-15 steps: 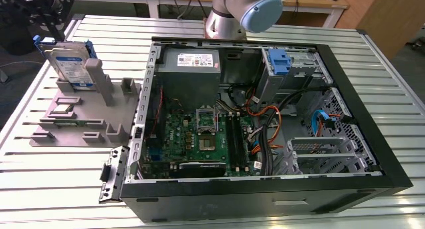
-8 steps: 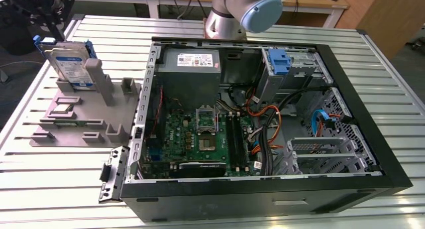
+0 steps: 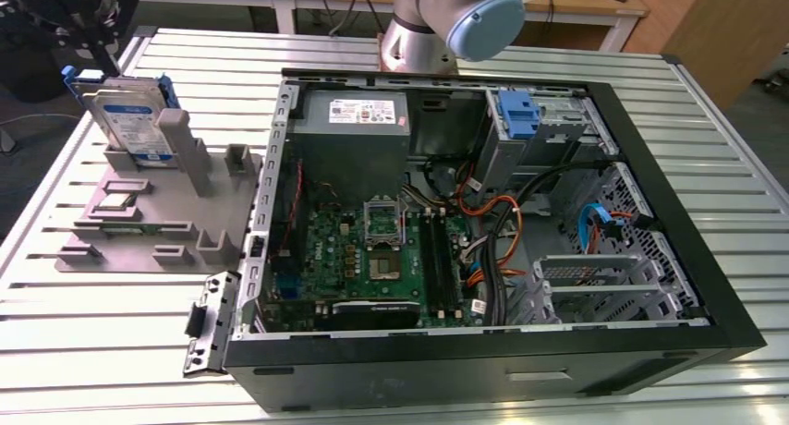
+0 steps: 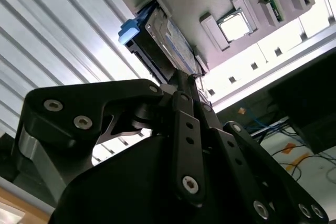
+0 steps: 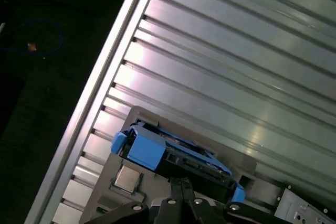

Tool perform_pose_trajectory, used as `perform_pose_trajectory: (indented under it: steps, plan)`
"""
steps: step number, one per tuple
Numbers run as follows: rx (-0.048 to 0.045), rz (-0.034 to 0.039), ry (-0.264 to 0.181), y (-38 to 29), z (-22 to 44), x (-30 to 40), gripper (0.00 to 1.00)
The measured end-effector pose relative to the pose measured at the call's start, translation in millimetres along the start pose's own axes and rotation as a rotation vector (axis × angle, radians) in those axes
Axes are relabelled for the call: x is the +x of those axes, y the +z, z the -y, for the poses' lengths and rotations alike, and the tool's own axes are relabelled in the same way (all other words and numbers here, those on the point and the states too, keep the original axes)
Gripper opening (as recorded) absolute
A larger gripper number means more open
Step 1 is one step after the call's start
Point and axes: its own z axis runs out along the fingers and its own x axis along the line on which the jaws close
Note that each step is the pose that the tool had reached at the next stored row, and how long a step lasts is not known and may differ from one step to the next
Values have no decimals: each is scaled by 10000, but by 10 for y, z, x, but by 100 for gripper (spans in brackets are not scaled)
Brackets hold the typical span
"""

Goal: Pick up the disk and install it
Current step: 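Pick up the disk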

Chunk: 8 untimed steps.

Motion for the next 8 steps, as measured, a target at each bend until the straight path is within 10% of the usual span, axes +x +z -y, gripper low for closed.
perform_pose_trajectory:
  steps: [8]
  plan:
    - [-41,-17,-1359,1,0,0,11]
